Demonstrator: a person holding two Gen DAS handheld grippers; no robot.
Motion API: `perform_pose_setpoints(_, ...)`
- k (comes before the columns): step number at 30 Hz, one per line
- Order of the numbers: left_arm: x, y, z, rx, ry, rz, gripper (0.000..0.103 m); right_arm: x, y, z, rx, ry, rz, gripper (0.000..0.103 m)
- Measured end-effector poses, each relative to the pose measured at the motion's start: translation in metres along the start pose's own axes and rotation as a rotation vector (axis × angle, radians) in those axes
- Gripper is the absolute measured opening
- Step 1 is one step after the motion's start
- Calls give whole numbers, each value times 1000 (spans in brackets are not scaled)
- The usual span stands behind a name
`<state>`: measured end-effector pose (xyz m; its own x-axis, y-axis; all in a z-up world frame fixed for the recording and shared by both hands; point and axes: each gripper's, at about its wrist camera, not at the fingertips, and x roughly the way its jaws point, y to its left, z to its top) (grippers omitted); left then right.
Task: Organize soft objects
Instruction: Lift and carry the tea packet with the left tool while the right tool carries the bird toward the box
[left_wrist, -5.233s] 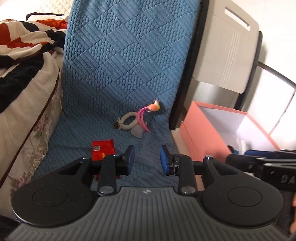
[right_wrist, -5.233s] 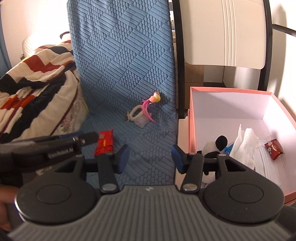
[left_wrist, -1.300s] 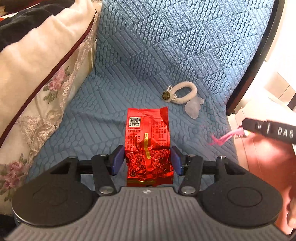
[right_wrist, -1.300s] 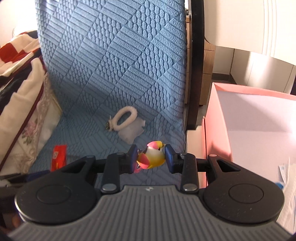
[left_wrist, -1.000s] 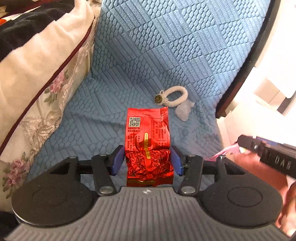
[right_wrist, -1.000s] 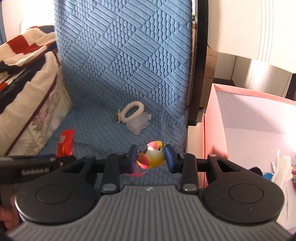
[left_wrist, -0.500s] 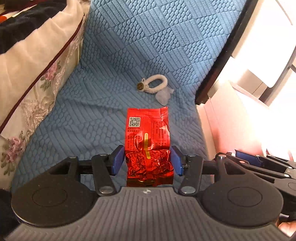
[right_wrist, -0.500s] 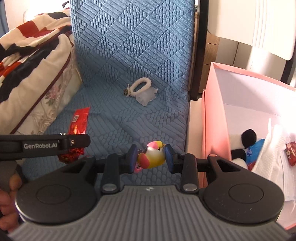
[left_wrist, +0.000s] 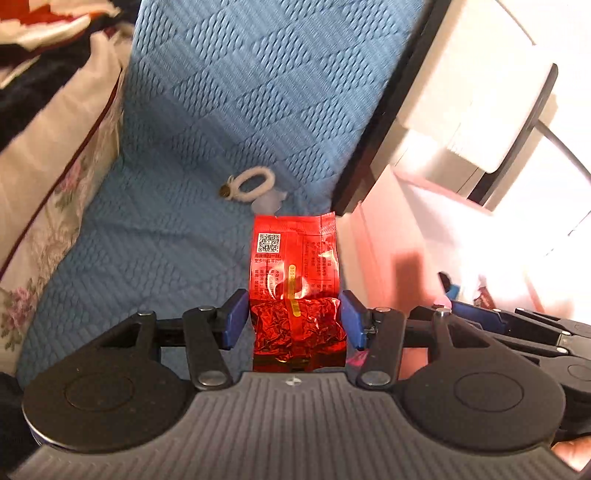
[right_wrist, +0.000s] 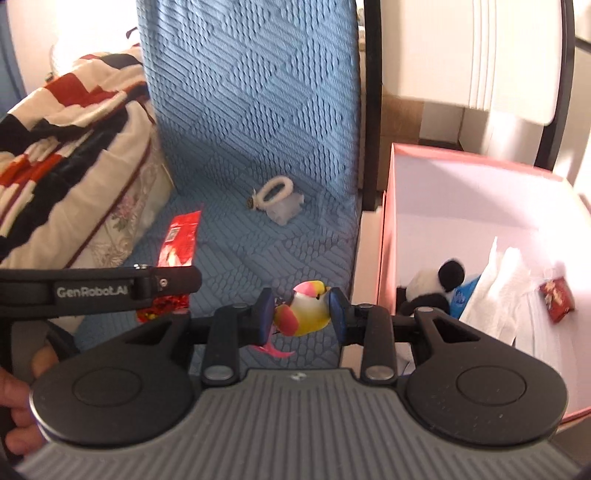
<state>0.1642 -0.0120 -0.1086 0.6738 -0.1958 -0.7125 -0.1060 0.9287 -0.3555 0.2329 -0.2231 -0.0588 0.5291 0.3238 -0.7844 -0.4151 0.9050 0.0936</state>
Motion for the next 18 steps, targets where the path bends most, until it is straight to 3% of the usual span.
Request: perform_pose_setpoints(18,-40,-57,41,18,-88,-53,60,-55,-38,51,6,-146,8,35)
